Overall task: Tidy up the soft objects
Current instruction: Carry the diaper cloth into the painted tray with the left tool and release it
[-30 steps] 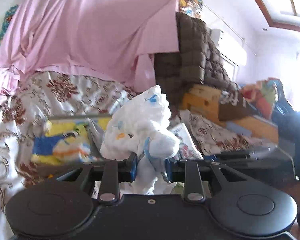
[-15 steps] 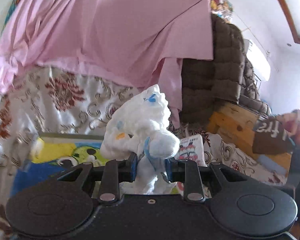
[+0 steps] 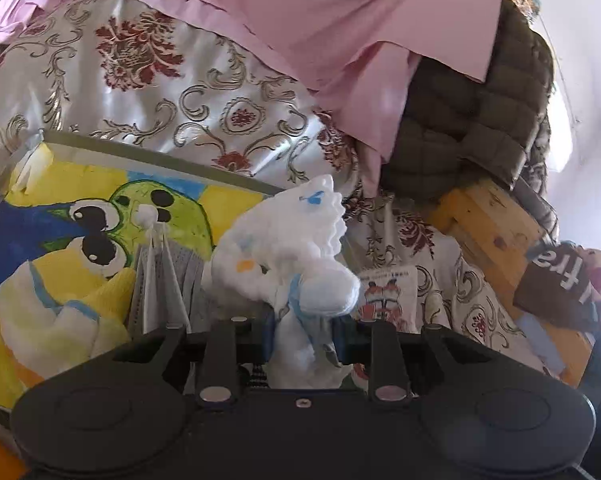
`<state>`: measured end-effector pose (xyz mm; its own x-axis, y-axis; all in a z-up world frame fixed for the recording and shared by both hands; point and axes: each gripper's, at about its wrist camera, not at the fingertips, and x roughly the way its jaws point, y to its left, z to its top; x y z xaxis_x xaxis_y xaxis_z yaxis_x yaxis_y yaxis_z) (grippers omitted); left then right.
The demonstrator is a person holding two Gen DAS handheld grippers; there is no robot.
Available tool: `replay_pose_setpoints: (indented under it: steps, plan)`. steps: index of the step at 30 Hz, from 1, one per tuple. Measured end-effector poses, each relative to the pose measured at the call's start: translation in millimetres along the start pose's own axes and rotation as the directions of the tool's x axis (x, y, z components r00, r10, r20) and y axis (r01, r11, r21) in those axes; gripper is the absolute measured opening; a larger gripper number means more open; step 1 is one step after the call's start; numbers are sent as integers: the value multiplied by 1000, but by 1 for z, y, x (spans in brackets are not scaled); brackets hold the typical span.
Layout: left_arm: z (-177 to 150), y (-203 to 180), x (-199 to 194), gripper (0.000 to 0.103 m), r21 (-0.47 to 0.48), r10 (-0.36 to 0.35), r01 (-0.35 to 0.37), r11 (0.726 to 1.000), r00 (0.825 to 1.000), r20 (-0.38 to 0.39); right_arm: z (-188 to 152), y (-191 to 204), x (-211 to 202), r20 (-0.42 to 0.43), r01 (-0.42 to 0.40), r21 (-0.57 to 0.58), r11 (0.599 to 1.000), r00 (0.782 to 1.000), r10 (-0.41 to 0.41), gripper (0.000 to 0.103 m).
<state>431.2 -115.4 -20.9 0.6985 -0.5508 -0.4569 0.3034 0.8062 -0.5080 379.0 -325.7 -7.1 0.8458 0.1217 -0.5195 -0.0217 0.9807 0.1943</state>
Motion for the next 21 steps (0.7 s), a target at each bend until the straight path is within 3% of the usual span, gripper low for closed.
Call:
replay_pose_setpoints:
  steps: [4, 11, 17, 21]
  plan:
    - [3, -3, -1, 35, 14, 25, -24, 1000, 1000, -9, -1, 2, 1, -12, 0, -7, 1000, 1000, 0, 16]
    - [4, -7, -9, 45, 67, 128, -126, 990, 992, -15, -3, 13, 2, -27, -12, -54, 998, 1000, 10, 23]
    - [-1, -5, -19, 68, 97, 183, -183, 978, 983, 4, -2, 19, -3, -26, -38, -66, 997, 999, 36, 44]
    - [-1, 0, -25, 72, 77, 205, -206, 976, 979, 14, -2, 15, -5, -28, -59, -43, 997, 998, 57, 56]
